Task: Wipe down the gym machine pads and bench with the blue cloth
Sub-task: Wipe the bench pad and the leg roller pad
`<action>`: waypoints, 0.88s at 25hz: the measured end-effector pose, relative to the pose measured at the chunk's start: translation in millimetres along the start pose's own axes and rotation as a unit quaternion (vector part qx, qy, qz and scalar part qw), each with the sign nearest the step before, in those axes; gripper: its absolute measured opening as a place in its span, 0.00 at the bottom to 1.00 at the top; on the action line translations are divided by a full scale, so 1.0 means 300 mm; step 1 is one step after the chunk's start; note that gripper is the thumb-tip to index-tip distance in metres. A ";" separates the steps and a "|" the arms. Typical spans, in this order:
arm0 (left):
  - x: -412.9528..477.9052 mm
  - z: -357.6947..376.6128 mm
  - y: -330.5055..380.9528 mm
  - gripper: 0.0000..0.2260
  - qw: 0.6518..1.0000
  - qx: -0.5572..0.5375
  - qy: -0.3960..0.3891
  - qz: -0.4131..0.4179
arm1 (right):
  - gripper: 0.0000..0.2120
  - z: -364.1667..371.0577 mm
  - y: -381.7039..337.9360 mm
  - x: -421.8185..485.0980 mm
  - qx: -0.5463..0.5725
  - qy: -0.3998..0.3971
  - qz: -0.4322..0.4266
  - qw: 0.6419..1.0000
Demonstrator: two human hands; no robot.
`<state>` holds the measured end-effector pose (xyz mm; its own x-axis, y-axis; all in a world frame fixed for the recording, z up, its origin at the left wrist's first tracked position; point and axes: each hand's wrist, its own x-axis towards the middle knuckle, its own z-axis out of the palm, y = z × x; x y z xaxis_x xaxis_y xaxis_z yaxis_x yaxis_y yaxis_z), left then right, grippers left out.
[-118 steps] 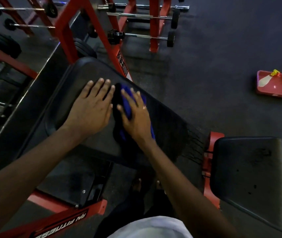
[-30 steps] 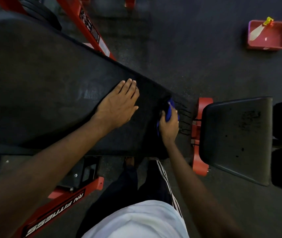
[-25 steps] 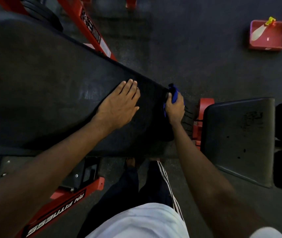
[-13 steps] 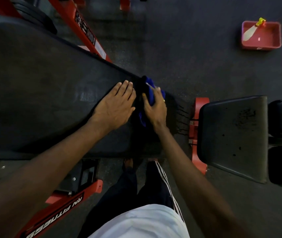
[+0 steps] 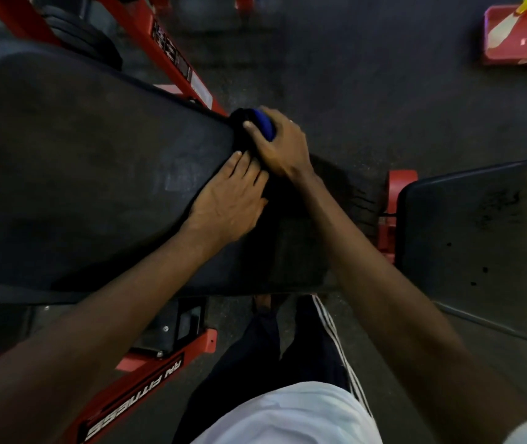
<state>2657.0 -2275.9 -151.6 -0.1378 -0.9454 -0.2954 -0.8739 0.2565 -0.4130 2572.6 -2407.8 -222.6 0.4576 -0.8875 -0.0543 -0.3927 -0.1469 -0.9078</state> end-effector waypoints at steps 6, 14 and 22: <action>-0.004 0.014 0.004 0.28 1.000 0.007 0.006 -0.005 | 0.20 -0.078 0.298 -0.069 -0.042 0.054 0.088 0.994; 0.003 0.012 0.008 0.27 1.000 -0.016 -0.016 -0.008 | 0.19 -0.075 0.351 -0.166 -0.013 0.120 0.160 0.980; 0.223 0.043 0.128 0.24 0.989 -0.104 -0.028 0.097 | 0.20 -0.124 0.542 -0.116 -0.059 0.092 0.167 0.980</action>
<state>2620.1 -2326.7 -198.2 -0.2916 -0.8680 -0.4019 -0.9114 0.3797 -0.1588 2463.3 -2417.0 -352.8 0.1412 -0.9566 -0.2550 -0.5904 0.1254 -0.7973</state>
